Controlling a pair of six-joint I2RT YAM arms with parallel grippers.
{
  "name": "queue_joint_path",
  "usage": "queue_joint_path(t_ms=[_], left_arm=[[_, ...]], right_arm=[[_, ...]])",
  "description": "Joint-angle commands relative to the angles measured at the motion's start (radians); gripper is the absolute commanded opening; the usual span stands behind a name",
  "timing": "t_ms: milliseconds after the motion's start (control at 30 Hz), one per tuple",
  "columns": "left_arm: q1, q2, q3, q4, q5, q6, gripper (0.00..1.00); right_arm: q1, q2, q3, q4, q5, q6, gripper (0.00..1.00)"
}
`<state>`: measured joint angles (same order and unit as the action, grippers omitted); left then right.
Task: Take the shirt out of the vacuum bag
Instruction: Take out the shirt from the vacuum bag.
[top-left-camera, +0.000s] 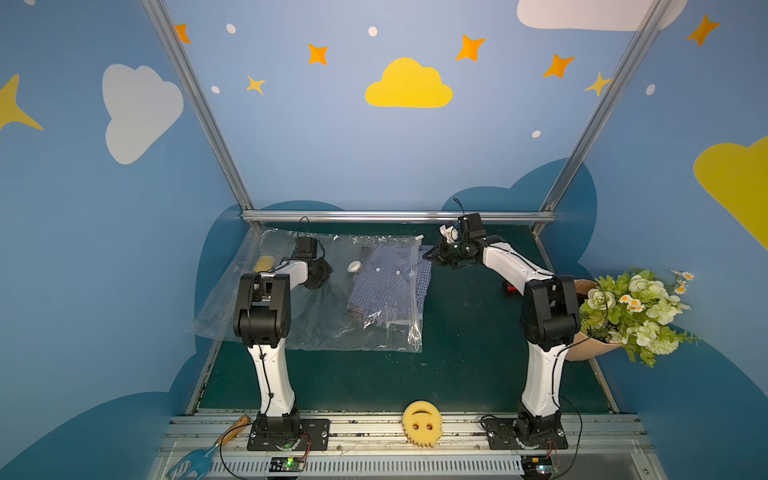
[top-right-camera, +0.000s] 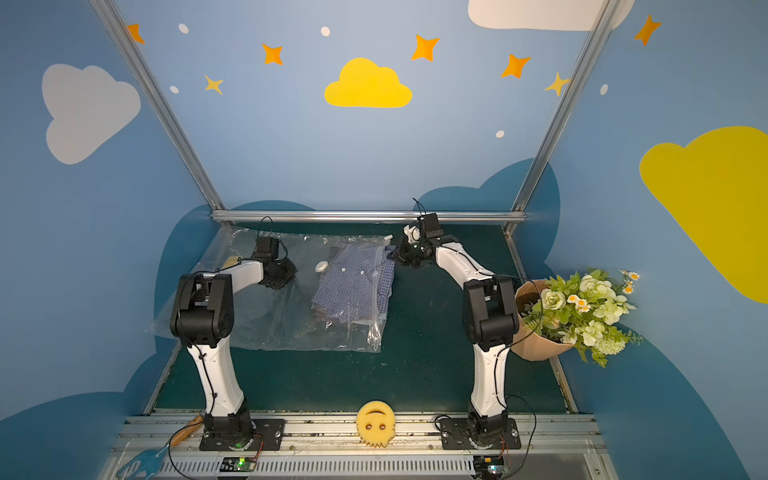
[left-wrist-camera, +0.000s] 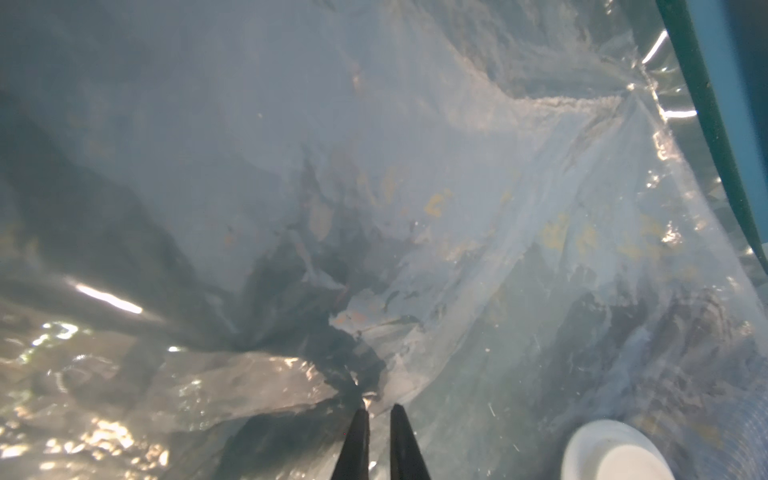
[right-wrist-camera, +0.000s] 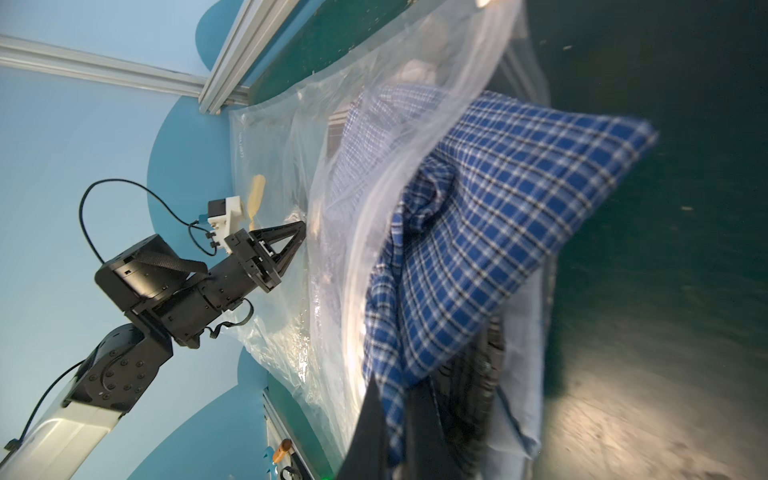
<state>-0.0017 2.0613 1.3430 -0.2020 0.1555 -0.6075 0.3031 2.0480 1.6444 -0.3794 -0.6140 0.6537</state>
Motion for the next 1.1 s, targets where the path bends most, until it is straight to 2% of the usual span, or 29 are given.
queue_joint_path(t_ms=[0, 233, 500, 767, 1067], left_arm=[[0.002, 0.041, -0.007, -0.046, -0.005, -0.004, 0.13], [0.002, 0.042, -0.005, -0.048, -0.002, -0.001, 0.13], [0.002, 0.045, -0.002, -0.05, 0.006, 0.004, 0.13], [0.002, 0.044, -0.004, -0.048, 0.006, 0.005, 0.13], [0.002, 0.041, -0.005, -0.045, 0.007, 0.006, 0.13]], right_arm=[[-0.032, -0.051, -0.017, -0.025, -0.004, -0.03, 0.0], [-0.126, -0.086, -0.014, -0.144, 0.015, -0.118, 0.0], [-0.247, -0.055, 0.009, -0.279, 0.074, -0.244, 0.0], [-0.337, 0.051, 0.138, -0.355, 0.115, -0.343, 0.0], [-0.409, 0.186, 0.296, -0.419, 0.138, -0.374, 0.0]])
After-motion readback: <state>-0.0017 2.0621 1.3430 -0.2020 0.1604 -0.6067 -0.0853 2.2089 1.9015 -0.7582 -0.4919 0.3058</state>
